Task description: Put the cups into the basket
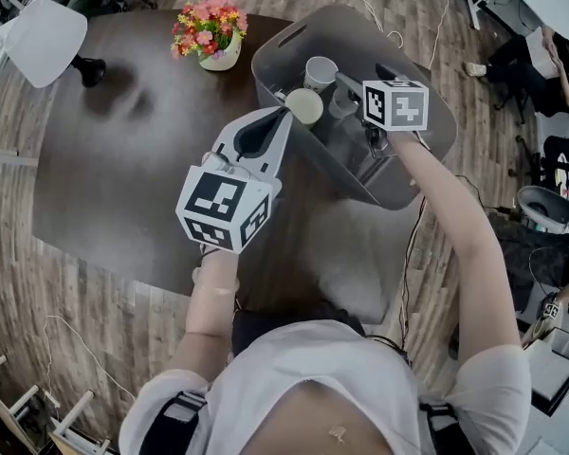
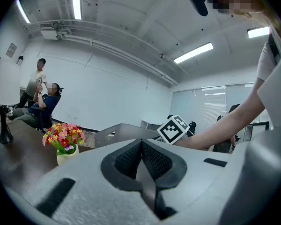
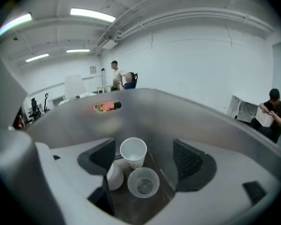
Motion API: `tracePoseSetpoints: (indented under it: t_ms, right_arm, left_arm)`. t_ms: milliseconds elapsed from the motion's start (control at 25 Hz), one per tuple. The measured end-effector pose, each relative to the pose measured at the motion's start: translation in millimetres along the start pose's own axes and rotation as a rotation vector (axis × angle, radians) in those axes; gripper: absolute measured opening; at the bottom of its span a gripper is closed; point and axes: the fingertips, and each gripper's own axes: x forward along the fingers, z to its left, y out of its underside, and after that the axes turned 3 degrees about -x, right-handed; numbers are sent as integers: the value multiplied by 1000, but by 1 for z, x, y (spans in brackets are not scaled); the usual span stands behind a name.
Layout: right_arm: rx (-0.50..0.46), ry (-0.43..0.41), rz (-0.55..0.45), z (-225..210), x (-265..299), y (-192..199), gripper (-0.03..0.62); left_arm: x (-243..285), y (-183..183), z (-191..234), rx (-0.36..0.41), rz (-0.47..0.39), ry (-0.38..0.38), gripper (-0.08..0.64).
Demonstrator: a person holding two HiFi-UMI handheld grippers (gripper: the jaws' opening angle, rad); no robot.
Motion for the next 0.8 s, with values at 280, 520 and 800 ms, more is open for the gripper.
tracePoseSetpoints:
  t_ms: [280, 520, 800]
  right_arm:
    - [-9, 27, -165, 8, -52, -54, 12]
    - [-57, 1, -246, 30, -102, -86, 12]
    - [-28, -14, -283, 46, -158, -78, 12]
  left_arm:
    - [-11, -8, -22, 33, -4, -2, 11]
    - [-21, -16, -37, 60, -11, 0, 11]
    - [-34, -20, -72, 74, -23, 28, 11]
